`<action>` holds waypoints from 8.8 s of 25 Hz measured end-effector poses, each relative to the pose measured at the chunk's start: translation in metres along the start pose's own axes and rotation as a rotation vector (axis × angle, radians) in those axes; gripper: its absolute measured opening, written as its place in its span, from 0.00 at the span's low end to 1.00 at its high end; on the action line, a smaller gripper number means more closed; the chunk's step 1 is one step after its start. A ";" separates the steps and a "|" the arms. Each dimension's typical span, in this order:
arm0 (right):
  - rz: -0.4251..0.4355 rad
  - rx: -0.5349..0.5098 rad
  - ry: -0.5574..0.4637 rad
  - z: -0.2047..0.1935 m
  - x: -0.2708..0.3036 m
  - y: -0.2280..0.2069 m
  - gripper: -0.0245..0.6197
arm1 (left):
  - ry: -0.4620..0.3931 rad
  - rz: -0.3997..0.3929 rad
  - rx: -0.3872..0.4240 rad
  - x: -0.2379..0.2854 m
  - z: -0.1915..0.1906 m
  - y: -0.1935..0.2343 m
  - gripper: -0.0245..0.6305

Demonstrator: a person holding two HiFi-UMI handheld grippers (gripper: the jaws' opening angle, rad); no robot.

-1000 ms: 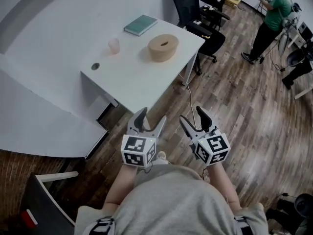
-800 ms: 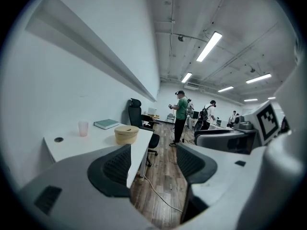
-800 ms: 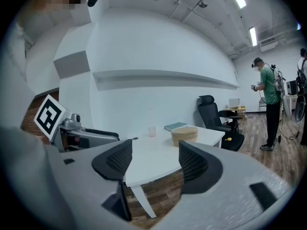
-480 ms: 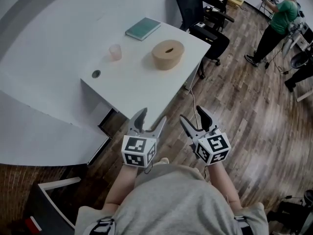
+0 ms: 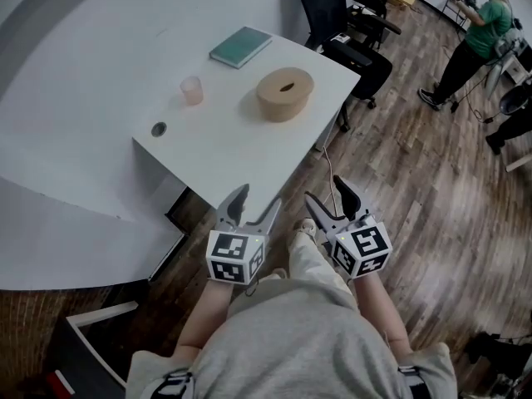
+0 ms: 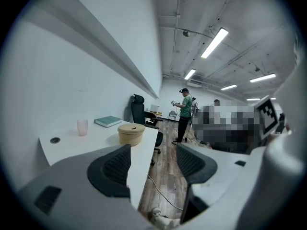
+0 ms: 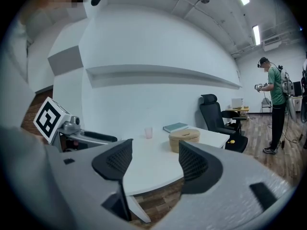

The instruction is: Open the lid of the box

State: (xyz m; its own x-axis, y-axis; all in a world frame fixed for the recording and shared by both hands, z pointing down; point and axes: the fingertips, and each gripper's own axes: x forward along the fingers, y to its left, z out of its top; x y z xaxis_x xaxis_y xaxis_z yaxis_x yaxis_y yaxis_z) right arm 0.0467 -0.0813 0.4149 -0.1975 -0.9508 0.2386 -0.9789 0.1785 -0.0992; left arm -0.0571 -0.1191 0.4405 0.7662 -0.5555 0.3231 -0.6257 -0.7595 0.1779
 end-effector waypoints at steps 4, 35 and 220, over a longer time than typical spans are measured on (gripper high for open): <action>0.030 -0.009 -0.001 0.003 0.022 -0.016 0.50 | 0.001 0.020 -0.002 0.023 0.003 0.008 0.45; 0.332 -0.165 0.085 0.053 0.219 -0.147 0.50 | 0.040 0.252 -0.103 0.218 0.045 0.092 0.45; 0.266 0.142 0.006 0.002 0.008 -0.045 0.14 | 0.026 0.333 -0.136 0.023 -0.039 0.002 0.07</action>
State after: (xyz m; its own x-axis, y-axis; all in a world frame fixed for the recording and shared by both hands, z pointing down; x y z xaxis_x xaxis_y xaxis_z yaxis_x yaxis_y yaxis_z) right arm 0.0894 -0.0975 0.4191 -0.4466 -0.8740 0.1917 -0.8758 0.3832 -0.2934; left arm -0.0465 -0.1199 0.4843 0.5145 -0.7548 0.4069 -0.8553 -0.4858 0.1804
